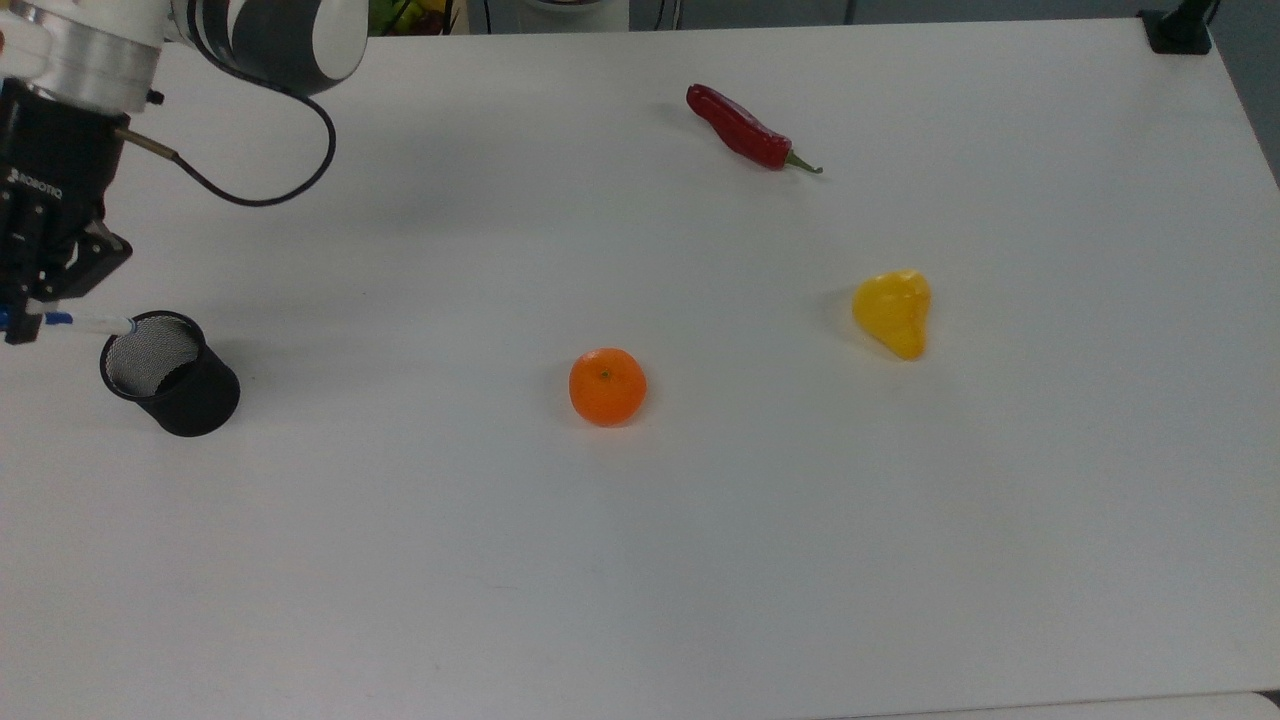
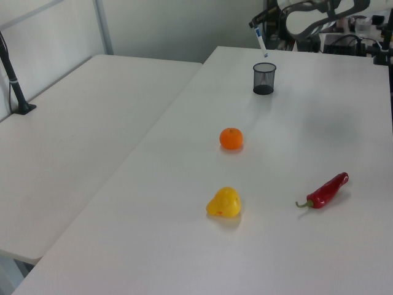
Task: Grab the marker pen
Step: 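Carry the marker over the table beside the orange and lower it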
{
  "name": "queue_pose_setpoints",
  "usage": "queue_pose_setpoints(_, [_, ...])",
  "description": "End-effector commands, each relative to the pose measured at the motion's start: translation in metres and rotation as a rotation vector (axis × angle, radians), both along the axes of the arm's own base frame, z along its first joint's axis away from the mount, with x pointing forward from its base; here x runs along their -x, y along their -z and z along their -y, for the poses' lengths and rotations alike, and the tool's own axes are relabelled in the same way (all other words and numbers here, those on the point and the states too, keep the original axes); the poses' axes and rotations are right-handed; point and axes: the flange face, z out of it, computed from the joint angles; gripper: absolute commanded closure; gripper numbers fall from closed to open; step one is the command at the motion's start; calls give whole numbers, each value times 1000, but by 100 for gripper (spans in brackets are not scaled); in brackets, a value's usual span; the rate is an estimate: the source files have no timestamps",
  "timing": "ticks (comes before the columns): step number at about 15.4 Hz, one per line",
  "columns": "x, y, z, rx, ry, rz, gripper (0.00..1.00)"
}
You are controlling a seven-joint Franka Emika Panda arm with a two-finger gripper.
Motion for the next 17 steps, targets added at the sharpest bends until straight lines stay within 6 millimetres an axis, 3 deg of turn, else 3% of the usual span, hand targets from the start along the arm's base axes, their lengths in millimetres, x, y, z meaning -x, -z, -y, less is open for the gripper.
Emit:
queue_pose_setpoints(1, [30, -40, -13, -48, 11, 40, 100])
queue_pose_setpoints(6, [52, -72, -54, -128, -46, -60, 100])
queue_pose_setpoints(10, [60, -81, -103, -196, -127, -243, 100])
queue_pose_setpoints(14, [74, -80, -141, -244, -196, -429, 100])
queue_pose_setpoints(17, [82, -64, -184, -264, -280, -601, 100])
